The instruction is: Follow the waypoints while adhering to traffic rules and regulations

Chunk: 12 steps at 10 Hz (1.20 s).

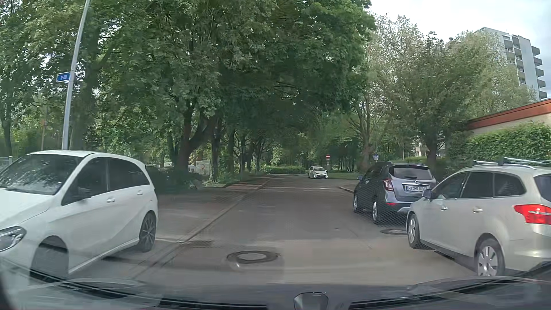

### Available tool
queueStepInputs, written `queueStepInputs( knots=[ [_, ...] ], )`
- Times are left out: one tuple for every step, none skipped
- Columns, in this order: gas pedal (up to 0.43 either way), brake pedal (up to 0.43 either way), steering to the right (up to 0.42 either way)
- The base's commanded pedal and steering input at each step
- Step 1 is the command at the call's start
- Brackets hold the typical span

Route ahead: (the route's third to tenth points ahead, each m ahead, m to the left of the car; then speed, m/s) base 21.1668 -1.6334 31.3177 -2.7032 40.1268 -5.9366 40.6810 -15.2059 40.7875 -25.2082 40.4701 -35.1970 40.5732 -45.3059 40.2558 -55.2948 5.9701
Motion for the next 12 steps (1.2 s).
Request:
queueStepInputs(
  knots=[
    [0.059, 0.0, 0.002],
    [0.059, 0.0, 0.01],
    [0.059, 0.0, 0.013],
    [0.059, 0.0, 0.013],
    [0.059, 0.0, 0.013],
    [0.059, 0.0, 0.018],
    [0.059, 0.0, 0.022],
    [0.059, 0.0, 0.024],
    [0.059, 0.0, 0.025],
    [0.059, 0.0, 0.031],
    [0.059, 0.0, 0.038],
    [0.059, 0.0, 0.043]
  ],
)
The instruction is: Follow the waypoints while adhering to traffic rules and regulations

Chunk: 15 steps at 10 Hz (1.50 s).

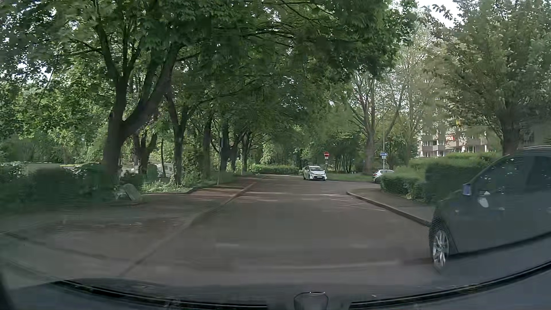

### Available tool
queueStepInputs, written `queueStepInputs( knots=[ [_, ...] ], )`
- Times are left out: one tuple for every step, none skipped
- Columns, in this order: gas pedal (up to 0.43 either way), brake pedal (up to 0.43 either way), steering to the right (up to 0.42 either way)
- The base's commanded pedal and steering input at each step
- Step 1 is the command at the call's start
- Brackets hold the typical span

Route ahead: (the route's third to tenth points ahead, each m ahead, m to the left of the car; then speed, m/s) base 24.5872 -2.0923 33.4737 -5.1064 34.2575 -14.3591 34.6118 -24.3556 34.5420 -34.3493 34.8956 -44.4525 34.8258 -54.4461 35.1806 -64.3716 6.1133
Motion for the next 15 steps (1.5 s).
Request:
queueStepInputs(
  knots=[
    [0.039, 0.0, 0.046],
    [0.028, 0.0, 0.051],
    [0.02, 0.0, 0.059],
    [0.02, 0.0, 0.066],
    [0.02, 0.0, 0.068],
    [0.02, 0.0, 0.067],
    [0.02, 0.0, 0.066],
    [0.02, 0.0, 0.065],
    [0.0, 0.0, 0.064],
    [0.0, 0.0, 0.064],
    [0.0, 0.0, 0.064],
    [0.0, 0.0, 0.06],
    [0.0, 0.0, 0.054],
    [0.0, 0.0, 0.048],
    [0.0, 0.0, 0.04]
  ],
)
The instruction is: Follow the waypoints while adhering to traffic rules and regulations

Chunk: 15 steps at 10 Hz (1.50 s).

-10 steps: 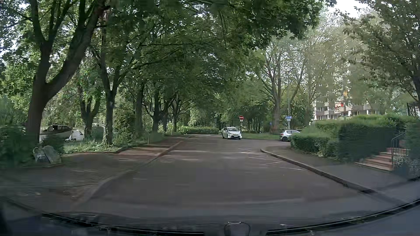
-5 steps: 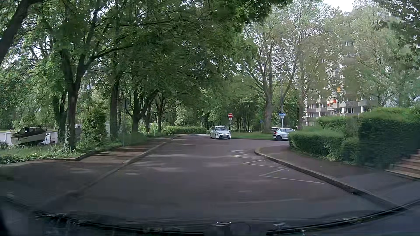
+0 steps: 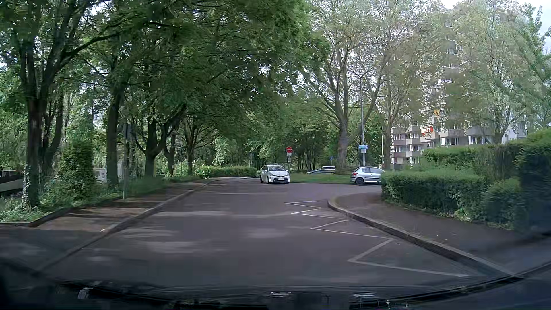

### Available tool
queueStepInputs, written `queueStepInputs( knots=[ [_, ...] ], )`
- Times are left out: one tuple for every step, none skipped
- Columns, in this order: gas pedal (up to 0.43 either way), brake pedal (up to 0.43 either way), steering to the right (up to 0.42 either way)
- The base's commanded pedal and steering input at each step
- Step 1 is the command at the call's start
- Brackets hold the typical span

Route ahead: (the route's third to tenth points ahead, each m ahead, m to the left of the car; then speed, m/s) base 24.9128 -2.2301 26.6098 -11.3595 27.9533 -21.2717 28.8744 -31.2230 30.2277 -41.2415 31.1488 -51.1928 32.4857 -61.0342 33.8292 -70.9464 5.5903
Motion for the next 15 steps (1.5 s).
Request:
queueStepInputs(
  knots=[
    [0.008, 0.0, 0.034],
    [0.008, 0.0, 0.026],
    [0.008, 0.0, 0.019],
    [0.008, 0.0, 0.012],
    [0.008, 0.0, 0.005],
    [0.008, 0.0, 0.003],
    [0.008, 0.0, 0.003],
    [0.008, 0.0, -0.001],
    [0.008, 0.0, -0.011],
    [0.008, 0.0, -0.021],
    [0.0, 0.0, -0.034],
    [0.0, 0.0, -0.042],
    [0.0, 0.0, -0.048],
    [0.0, 0.0, -0.052],
    [0.0, 0.0, -0.058]
  ],
)
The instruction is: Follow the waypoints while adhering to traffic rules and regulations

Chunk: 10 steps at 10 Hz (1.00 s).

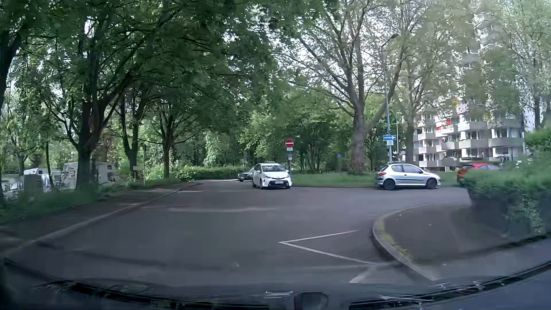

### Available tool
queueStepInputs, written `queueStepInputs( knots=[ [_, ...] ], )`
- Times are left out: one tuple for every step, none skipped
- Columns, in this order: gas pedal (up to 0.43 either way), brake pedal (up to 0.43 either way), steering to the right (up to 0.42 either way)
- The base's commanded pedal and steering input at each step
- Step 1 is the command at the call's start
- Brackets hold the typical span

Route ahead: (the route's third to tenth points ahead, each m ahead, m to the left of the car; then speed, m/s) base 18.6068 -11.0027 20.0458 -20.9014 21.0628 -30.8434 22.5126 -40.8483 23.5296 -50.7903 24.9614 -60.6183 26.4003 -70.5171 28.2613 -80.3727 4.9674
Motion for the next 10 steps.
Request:
queueStepInputs(
  knots=[
    [0.0, 0.0, -0.059],
    [0.0, 0.0, -0.056],
    [0.0, 0.0, -0.05],
    [0.0, 0.0, -0.04],
    [0.0, 0.0, -0.028],
    [0.0, 0.0, -0.015],
    [0.0, 0.0, 0.003],
    [0.0, 0.0, 0.021],
    [0.0, 0.0, 0.039],
    [0.0, 0.0, 0.063]
  ],
)
